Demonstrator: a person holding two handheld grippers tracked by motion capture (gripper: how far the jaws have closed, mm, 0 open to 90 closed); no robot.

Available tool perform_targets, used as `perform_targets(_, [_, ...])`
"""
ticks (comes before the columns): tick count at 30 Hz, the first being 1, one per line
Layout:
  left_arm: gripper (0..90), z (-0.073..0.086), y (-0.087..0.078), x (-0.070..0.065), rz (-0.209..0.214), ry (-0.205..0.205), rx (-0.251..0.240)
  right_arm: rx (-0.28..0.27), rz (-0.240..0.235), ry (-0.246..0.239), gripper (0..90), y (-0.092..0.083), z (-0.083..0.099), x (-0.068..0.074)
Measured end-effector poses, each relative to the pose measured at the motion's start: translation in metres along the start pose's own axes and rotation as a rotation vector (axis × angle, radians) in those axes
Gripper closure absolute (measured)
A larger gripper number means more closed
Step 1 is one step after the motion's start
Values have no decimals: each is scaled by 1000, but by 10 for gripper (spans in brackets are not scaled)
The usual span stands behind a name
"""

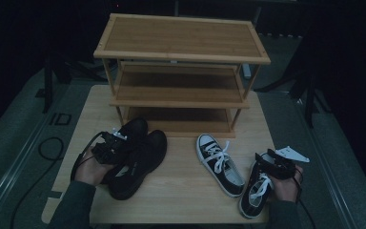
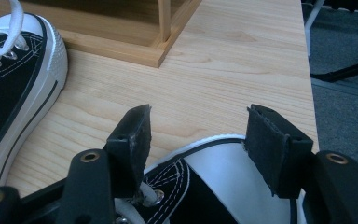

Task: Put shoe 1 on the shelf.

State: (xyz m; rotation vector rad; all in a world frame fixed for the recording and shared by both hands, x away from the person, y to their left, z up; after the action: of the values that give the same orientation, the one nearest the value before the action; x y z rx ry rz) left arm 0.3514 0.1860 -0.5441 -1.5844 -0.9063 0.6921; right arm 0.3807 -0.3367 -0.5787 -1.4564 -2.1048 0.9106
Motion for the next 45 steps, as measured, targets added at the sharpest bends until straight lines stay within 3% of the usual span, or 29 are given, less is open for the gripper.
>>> perform_targets(13, [836, -2, -5, -4, 12, -27, -35, -1, -2, 1, 406, 0, 0, 0])
perform_targets(22, [834, -14, -13, -9, 6, -15, -50, -1, -2, 1, 406, 0, 0, 0])
perform_targets(45, [833, -40, -11, -16, 1, -35, -48, 1, -4, 2, 405, 0, 0, 0])
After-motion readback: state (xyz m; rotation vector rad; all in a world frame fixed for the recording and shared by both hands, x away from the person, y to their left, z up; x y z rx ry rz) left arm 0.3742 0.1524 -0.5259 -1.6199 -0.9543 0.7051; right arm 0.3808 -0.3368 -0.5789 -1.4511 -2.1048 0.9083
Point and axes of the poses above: each handheld gripper's, and its own axes: y roughly forward along the jaws, z roughly out of its underside, x roughly to its left, the point moved 7 cm from there along y, roughly forward along the jaws, and after that the axes turned 15 degrees about x, right-handed, at the moved point
